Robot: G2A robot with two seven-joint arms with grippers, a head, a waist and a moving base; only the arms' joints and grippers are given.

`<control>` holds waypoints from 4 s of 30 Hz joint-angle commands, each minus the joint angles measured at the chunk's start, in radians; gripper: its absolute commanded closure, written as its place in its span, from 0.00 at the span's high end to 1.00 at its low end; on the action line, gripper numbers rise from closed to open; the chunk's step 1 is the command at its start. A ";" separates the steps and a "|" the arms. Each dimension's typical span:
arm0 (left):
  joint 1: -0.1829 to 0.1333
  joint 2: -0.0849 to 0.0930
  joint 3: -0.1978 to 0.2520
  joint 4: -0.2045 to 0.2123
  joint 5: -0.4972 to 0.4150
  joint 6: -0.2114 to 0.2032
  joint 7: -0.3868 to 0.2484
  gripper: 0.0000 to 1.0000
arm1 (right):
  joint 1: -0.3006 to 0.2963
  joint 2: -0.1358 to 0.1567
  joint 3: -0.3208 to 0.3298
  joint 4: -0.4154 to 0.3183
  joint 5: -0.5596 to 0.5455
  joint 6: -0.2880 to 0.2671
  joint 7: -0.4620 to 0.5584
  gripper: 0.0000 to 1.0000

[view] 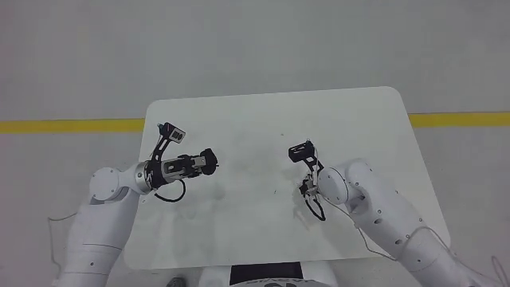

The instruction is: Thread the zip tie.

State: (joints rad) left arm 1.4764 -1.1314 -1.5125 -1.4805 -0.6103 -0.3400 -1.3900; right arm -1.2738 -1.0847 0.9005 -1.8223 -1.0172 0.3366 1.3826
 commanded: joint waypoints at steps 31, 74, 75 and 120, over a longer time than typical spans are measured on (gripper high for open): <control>0.000 0.000 0.000 0.000 0.000 0.000 0.000 0.00 | 0.007 -0.062 -0.031 0.139 -0.073 0.003 -0.021 0.19; 0.000 0.000 0.000 0.000 0.000 0.000 0.000 0.00 | -0.088 -0.081 0.115 -0.015 -0.088 -0.001 0.007 0.00; 0.000 0.000 0.000 0.000 0.000 0.000 0.000 0.00 | -0.102 -0.077 0.134 -0.037 -0.082 -0.001 0.007 0.00; -0.036 0.015 0.202 0.072 -0.113 0.000 0.000 0.00 | -0.538 -0.085 0.398 -0.354 0.578 -0.179 -0.798 0.00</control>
State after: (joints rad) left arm 1.4410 -1.1167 -1.3097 -1.4074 -0.7278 -0.3400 -1.3900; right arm -1.8115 -1.1697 1.2986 -2.1768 -0.4394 0.1569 0.5840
